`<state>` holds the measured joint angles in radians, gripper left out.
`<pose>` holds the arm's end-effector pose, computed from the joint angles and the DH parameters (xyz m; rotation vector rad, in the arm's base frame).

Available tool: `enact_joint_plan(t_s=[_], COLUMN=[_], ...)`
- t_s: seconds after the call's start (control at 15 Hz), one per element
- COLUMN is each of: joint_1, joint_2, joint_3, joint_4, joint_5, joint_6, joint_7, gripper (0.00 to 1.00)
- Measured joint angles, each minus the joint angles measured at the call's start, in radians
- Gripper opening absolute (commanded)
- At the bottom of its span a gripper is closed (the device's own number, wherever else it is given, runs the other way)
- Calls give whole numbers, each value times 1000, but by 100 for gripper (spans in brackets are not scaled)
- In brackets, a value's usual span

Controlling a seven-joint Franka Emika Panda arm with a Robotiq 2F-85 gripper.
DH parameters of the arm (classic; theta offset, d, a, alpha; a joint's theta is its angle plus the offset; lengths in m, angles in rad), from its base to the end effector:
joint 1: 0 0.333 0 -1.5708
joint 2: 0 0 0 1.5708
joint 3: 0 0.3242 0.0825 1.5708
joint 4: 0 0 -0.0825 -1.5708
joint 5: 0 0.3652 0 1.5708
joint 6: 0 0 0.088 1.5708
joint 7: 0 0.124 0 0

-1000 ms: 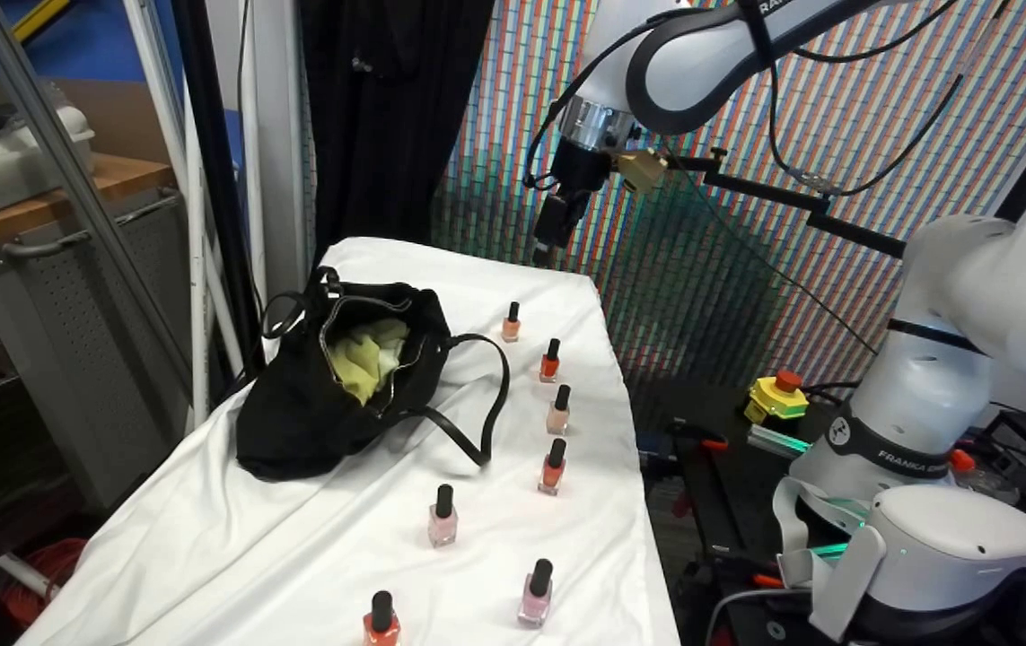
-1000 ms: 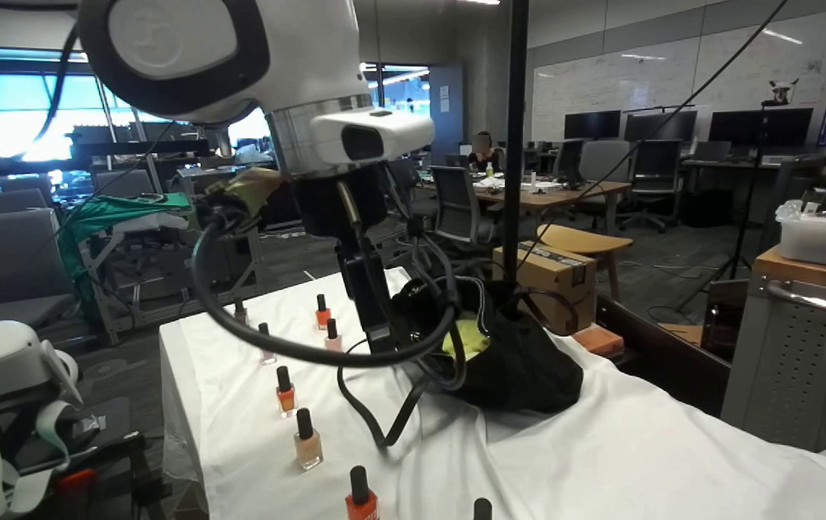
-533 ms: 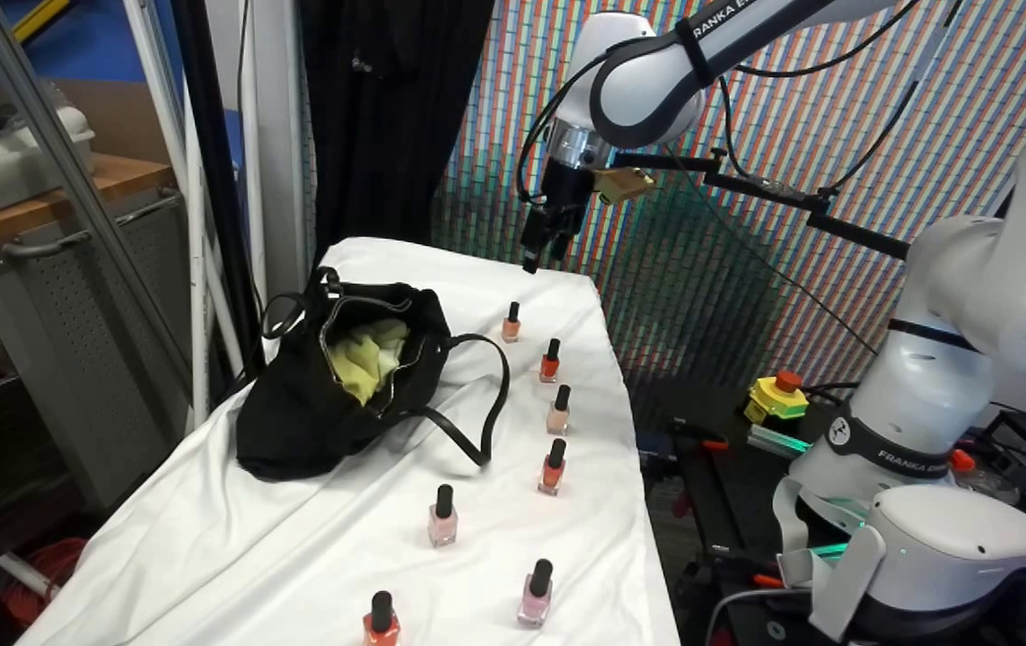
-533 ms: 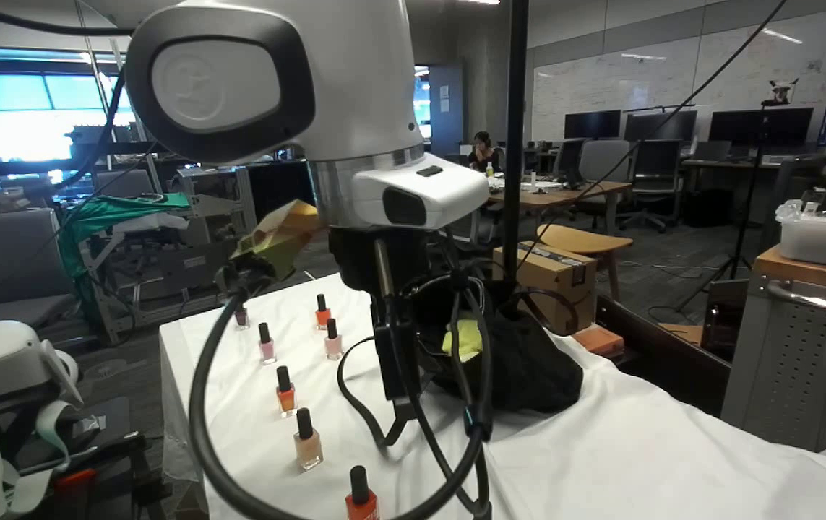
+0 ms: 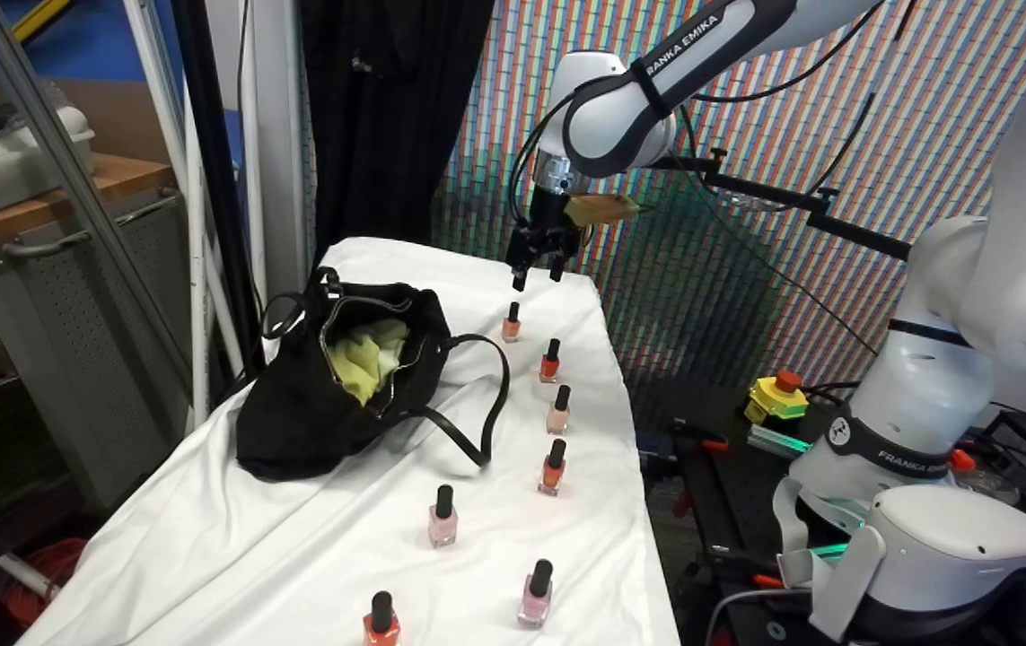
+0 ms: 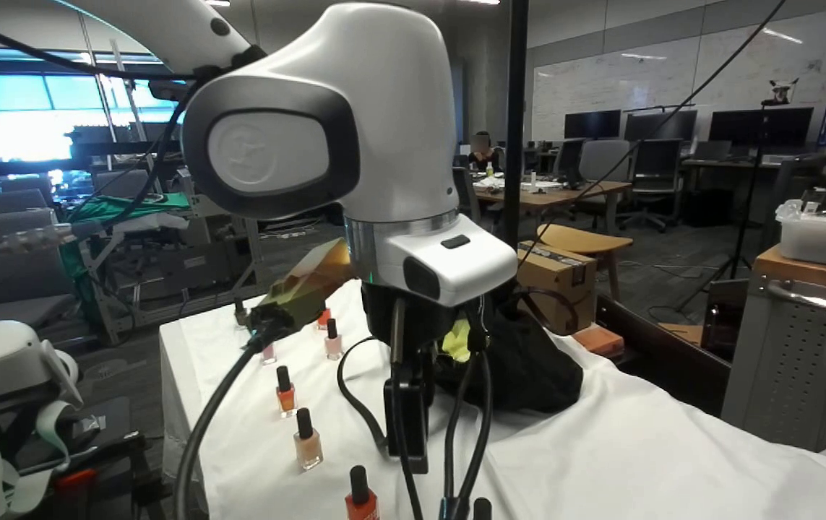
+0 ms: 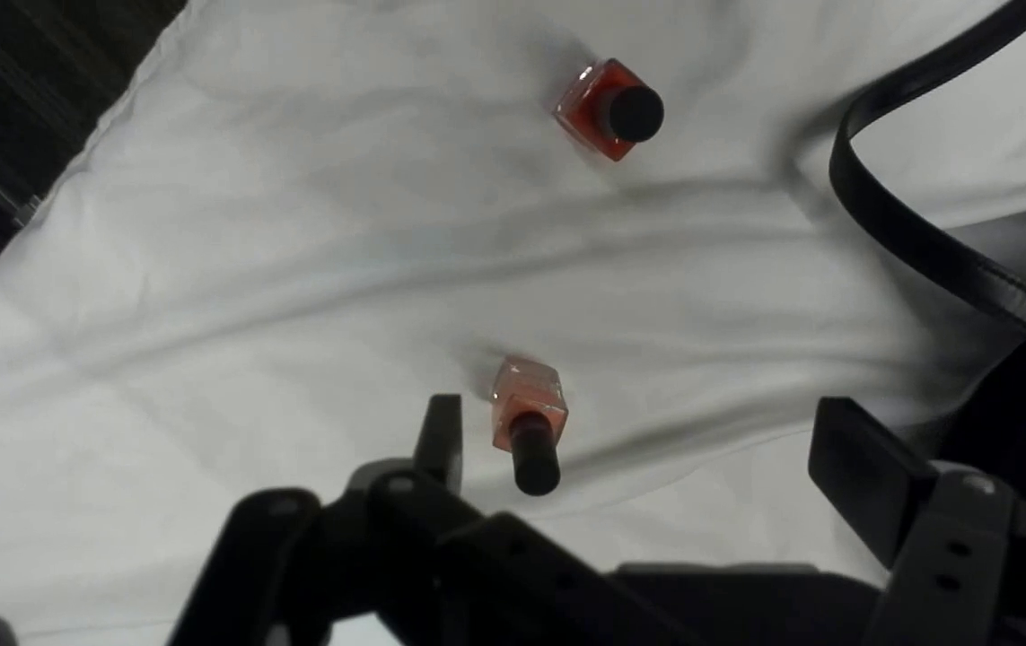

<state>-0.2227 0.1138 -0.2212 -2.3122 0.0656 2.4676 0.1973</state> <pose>0.4643 -0.2201 0.3054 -2.9450 1.0577 -0.0731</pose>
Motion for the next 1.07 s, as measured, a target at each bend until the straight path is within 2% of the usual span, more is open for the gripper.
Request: enact_joint_plan(t_s=[0.53, 1.07], joint_1=[-6, -24], joint_2=[128, 251], joint_3=[-15, -25], joint_4=[73, 154], joint_5=[68, 124], joint_6=[30, 34], joint_7=[155, 198], gripper=[100, 100])
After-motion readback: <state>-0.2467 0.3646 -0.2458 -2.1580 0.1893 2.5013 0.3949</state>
